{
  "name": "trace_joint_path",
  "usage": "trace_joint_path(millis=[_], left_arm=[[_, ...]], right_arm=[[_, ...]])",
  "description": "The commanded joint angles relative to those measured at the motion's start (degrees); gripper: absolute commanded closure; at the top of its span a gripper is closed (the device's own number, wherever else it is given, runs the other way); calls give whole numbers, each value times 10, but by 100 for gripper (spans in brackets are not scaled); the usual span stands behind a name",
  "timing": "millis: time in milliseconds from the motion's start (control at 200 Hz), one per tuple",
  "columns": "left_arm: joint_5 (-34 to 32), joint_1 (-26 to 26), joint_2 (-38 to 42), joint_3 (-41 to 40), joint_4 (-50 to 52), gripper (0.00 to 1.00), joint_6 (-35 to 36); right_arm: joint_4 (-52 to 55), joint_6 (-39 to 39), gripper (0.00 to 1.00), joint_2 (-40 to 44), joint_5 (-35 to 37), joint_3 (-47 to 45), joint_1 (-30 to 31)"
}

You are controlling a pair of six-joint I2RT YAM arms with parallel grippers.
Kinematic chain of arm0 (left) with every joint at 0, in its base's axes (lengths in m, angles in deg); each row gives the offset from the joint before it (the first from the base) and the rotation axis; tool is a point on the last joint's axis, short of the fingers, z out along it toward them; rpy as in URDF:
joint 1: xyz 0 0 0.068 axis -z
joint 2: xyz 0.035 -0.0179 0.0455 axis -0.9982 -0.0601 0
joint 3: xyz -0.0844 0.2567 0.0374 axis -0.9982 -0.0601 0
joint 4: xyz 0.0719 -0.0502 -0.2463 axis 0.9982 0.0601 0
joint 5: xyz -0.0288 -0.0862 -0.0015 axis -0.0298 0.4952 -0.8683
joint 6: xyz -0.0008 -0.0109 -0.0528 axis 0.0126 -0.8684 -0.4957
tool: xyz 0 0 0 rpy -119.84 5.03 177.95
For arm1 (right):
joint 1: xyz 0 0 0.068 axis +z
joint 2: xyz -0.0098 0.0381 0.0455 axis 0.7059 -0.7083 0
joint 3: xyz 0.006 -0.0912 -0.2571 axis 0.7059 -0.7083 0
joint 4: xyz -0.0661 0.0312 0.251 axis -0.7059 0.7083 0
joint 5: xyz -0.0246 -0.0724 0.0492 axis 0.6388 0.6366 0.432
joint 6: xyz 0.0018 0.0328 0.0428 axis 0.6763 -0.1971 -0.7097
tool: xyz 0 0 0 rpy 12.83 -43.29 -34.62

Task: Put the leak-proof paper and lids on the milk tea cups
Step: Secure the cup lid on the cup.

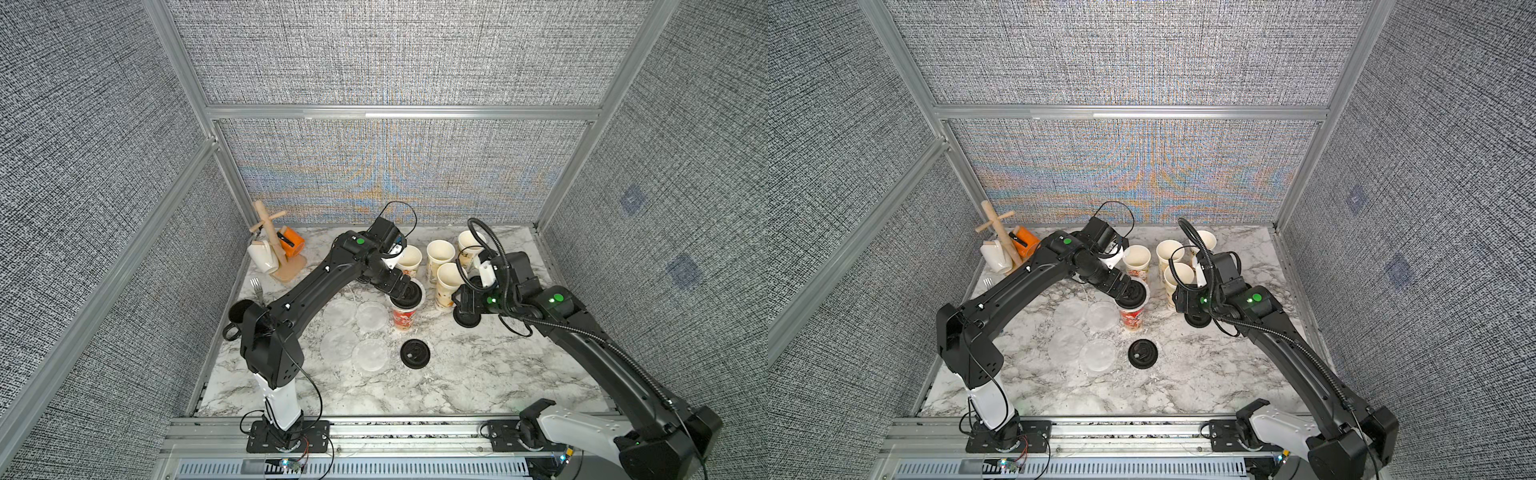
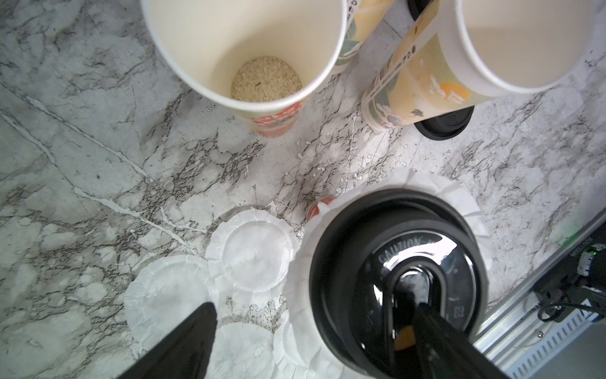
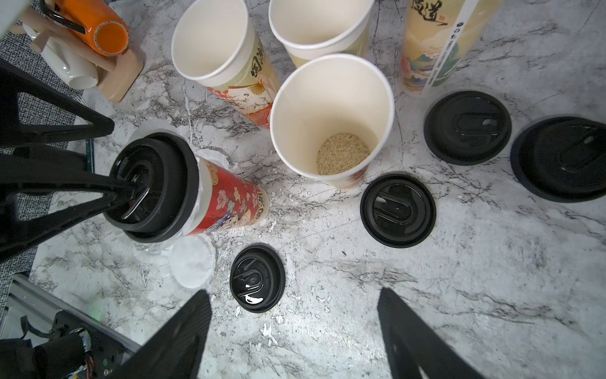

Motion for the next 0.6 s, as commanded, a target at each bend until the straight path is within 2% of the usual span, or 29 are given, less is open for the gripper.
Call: trace_joint_path(millis=[0, 270, 596], left_arm=[[-17, 0, -3, -3, 18, 6, 4], [-30, 0, 11, -41, 18, 7, -3], [-32, 0, 22, -80, 4, 8, -10]], right_arm=[[-12, 5, 18, -6, -12, 0, -1], [-16, 7, 18, -26, -13, 6, 11], [-36, -9, 20, -88, 2, 50, 59]])
